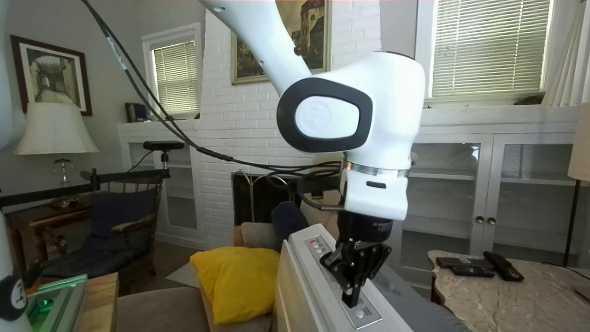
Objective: Press the button on the heater
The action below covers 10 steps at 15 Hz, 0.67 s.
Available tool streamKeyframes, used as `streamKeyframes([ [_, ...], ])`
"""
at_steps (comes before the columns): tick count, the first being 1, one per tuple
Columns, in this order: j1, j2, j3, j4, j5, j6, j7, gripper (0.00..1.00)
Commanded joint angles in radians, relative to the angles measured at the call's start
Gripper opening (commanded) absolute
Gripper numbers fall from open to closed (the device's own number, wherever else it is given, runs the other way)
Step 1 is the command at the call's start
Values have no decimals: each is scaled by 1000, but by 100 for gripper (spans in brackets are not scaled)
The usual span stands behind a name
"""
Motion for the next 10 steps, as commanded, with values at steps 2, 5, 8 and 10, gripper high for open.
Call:
streamKeyframes([
  [2, 4, 19, -4, 5, 22, 18, -7, 0],
  [5, 4, 25, -2, 4, 26, 30, -10, 0],
  [8, 0, 25, 5, 1, 42, 49, -25, 0],
  [10, -2, 30, 9, 3, 49, 59, -31, 0],
])
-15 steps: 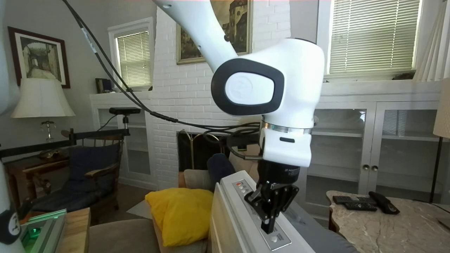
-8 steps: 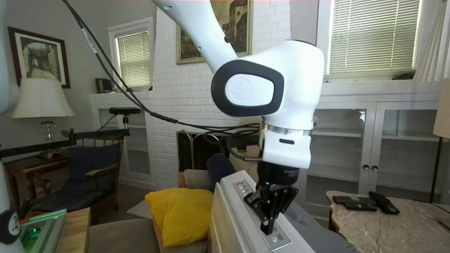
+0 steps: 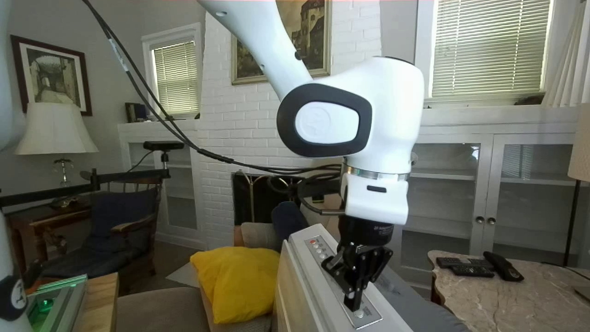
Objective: Press the button on the heater
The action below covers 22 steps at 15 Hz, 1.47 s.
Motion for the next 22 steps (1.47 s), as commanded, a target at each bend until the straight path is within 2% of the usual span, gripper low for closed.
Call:
streamKeyframes([
  [1, -2, 20, 9, 3, 50, 39, -31, 0],
  [16, -3, 56, 26, 6, 56, 91, -46, 0],
  [22, -10, 77, 36, 14, 64, 76, -87, 0],
])
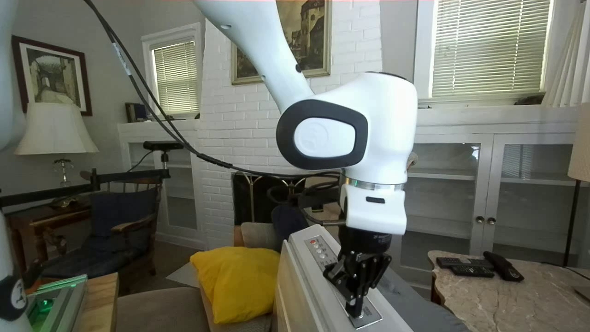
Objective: Press the button on the heater
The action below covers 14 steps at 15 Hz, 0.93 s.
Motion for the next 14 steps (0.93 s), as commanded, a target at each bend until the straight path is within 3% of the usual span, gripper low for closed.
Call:
streamKeyframes([
  [1, -10, 51, 20, 18, 58, 11, -79, 0],
  [14, 14, -65, -15, -19, 5, -18, -107, 0],
])
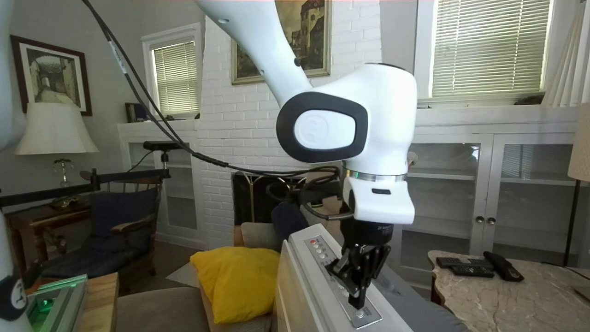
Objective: Press the button on the heater
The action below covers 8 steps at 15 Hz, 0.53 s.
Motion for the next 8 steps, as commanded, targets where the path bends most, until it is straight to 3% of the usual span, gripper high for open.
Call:
streamKeyframes([
  [1, 16, -50, -21, -22, -11, -25, -10, 0],
  [2, 20, -58, -26, -24, -24, -35, -6, 17],
  [3, 21, -73, -27, -28, -27, -43, -12, 27],
  [8, 34, -159, -31, -37, -84, -146, -22, 62],
])
